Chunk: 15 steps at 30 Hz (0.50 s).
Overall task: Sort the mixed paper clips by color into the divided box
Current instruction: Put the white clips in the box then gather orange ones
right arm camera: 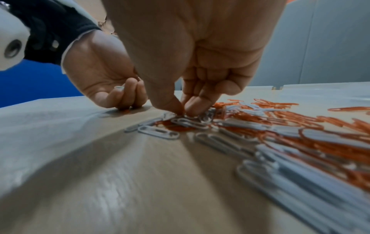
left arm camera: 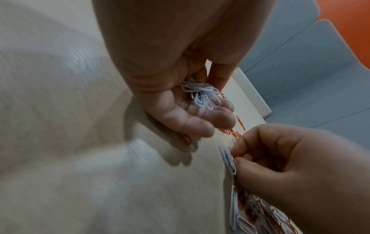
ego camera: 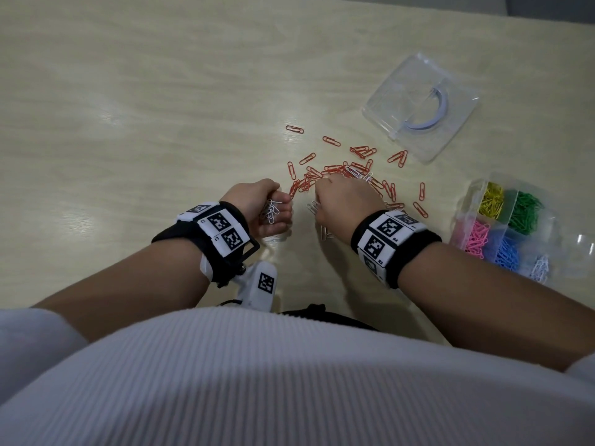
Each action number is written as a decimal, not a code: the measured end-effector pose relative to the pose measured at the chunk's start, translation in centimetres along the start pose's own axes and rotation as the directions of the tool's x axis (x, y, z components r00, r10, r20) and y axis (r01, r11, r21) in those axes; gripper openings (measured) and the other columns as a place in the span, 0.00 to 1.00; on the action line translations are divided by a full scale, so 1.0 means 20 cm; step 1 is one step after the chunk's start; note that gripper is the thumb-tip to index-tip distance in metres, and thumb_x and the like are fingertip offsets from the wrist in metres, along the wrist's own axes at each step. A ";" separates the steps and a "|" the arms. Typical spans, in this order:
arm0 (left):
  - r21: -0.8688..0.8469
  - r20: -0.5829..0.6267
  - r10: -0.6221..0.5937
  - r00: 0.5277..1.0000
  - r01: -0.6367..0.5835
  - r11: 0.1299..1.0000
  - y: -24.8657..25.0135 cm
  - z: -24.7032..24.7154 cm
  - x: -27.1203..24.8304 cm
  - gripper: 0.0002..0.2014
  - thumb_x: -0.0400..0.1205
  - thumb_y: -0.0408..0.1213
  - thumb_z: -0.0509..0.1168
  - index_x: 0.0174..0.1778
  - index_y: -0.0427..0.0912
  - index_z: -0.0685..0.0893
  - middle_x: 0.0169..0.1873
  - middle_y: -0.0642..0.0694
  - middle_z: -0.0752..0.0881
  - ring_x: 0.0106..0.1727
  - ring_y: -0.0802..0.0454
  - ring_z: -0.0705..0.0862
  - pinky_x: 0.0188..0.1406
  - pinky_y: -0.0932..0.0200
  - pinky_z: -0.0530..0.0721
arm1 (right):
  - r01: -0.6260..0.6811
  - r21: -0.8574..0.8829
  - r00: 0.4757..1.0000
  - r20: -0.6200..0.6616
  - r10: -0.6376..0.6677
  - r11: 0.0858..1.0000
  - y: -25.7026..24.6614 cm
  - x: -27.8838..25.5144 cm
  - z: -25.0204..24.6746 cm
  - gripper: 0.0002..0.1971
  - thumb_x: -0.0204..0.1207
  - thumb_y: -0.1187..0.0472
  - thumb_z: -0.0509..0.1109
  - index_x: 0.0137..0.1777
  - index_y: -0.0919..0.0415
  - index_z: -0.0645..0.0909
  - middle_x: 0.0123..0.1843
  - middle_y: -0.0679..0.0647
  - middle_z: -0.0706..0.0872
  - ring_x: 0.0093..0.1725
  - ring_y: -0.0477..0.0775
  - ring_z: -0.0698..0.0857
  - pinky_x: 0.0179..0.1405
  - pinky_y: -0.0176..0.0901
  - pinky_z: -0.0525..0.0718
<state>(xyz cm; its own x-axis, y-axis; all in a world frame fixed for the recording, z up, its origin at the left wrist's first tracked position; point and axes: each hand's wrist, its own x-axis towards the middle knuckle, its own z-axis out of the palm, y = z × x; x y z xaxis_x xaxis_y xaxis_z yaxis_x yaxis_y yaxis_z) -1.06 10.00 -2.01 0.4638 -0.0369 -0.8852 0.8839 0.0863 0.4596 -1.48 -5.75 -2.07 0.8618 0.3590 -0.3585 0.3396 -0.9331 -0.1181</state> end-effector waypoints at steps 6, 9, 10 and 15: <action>0.015 -0.006 0.009 1.000 -0.009 1.000 0.00 0.00 -0.01 0.16 0.84 0.42 0.56 0.32 0.44 0.79 0.24 0.46 0.80 0.26 0.51 0.80 0.27 0.64 0.84 | -0.037 -0.030 0.999 0.039 0.038 0.999 -0.01 0.02 -0.02 0.14 0.80 0.61 0.62 0.63 0.62 0.74 0.61 0.60 0.81 0.57 0.62 0.82 0.53 0.50 0.77; 0.025 -0.009 0.019 1.000 -0.019 1.000 0.00 0.01 -0.01 0.16 0.84 0.42 0.56 0.33 0.43 0.81 0.27 0.44 0.82 0.26 0.50 0.82 0.25 0.64 0.85 | -0.022 -0.081 0.998 0.065 0.028 0.996 -0.02 0.02 -0.02 0.13 0.81 0.61 0.60 0.64 0.62 0.75 0.61 0.59 0.81 0.57 0.61 0.83 0.55 0.51 0.76; 0.021 -0.001 0.022 1.000 -0.022 1.000 0.00 0.01 -0.01 0.16 0.85 0.42 0.56 0.33 0.42 0.81 0.28 0.43 0.82 0.26 0.49 0.83 0.25 0.63 0.85 | -0.012 -0.099 0.998 0.063 0.019 0.995 -0.02 0.02 -0.02 0.13 0.81 0.61 0.60 0.63 0.61 0.75 0.61 0.59 0.82 0.57 0.61 0.83 0.54 0.51 0.76; 0.016 0.015 0.023 1.000 -0.023 1.000 0.00 0.01 -0.02 0.18 0.85 0.43 0.55 0.33 0.42 0.81 0.28 0.43 0.82 0.22 0.51 0.83 0.25 0.63 0.86 | -0.062 0.037 0.998 -0.018 0.063 0.997 -0.01 -0.02 -0.04 0.13 0.80 0.57 0.62 0.62 0.61 0.75 0.59 0.58 0.82 0.56 0.61 0.82 0.53 0.49 0.76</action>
<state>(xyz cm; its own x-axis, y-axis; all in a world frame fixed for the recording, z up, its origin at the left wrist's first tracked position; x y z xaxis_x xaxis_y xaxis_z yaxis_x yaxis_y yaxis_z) -1.31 9.72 -1.68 0.4846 -0.0501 -0.8733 0.8739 0.0708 0.4809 -1.67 -5.72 -1.19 0.8880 0.3002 -0.3483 0.2713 -0.9537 -0.1301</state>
